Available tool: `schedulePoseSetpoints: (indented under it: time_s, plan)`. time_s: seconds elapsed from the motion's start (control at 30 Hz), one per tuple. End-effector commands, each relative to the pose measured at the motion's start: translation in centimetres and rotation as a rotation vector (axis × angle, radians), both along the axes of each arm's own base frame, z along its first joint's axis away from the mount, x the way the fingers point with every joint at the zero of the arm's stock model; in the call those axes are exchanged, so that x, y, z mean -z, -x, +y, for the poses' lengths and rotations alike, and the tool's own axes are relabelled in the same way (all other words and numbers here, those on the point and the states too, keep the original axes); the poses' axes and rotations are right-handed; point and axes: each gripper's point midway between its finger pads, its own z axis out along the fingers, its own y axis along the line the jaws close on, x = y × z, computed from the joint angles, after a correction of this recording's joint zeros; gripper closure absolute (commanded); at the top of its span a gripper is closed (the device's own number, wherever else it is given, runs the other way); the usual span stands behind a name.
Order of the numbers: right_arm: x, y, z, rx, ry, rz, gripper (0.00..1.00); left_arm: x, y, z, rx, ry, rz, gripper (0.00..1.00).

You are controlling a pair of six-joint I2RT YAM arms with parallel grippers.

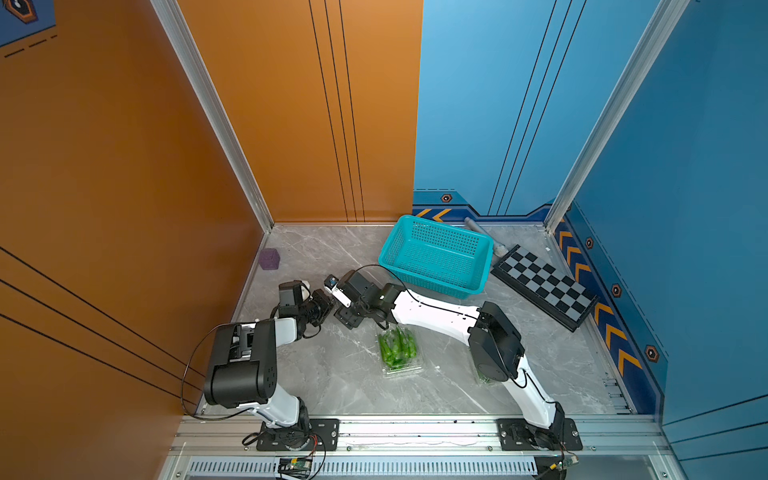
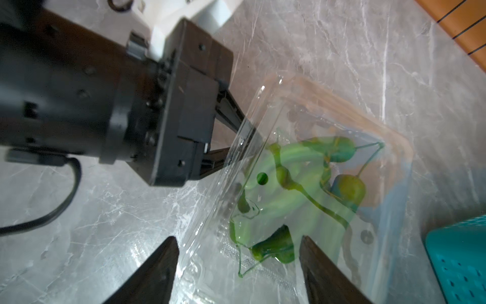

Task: Take small green peppers out of containers
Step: Open the packing box at the center of the board.

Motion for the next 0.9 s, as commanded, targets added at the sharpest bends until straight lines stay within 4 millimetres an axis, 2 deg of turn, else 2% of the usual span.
schedulePoseSetpoints:
  time_s: [0.0,0.27,0.7,0.87]
  plan:
    - [0.4,-0.1,0.4,0.020,-0.002,0.001,0.26,0.3,0.6,-0.1,-0.008,-0.012,0.011,1.00]
    - [2.1,-0.1,0.3,0.028,0.037,-0.006,0.25,0.0,0.6,-0.2,-0.007,-0.006,0.007,1.00]
    - [3.2,-0.6,0.6,0.061,0.050,-0.015,0.23,0.3,0.8,-0.3,-0.007,-0.002,0.017,1.00]
    - [3.6,-1.2,0.2,0.078,0.059,-0.014,0.27,0.5,0.8,-0.2,-0.008,-0.001,0.020,1.00]
